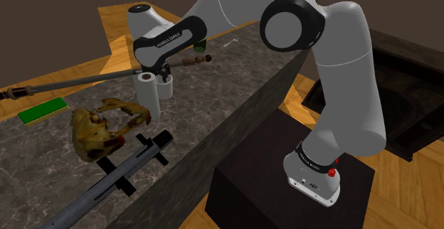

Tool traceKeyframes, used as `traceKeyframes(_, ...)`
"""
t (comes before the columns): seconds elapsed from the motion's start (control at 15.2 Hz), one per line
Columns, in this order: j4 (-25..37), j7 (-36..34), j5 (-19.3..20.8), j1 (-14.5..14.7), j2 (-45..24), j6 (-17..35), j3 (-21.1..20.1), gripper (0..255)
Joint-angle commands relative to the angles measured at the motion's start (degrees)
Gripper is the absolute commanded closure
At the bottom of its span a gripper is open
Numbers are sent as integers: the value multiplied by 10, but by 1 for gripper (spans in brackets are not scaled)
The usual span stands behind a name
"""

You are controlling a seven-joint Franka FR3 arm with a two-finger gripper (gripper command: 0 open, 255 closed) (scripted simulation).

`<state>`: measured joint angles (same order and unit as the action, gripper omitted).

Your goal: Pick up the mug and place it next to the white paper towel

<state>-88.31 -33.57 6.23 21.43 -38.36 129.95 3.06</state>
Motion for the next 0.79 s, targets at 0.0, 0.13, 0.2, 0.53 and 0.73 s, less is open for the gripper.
traceKeyframes(0.0, 0, 0, 0, 0, 0, 0, 0, 0)
traceKeyframes(0.13, 1, 0, 0, 3, 24, -25, -1, 0)
traceKeyframes(0.2, 3, 0, 0, 4, 35, -38, -1, 0)
traceKeyframes(0.53, 5, 0, -1, 5, 43, -49, -1, 0)
traceKeyframes(0.73, 5, 0, -1, 5, 43, -49, -1, 0)
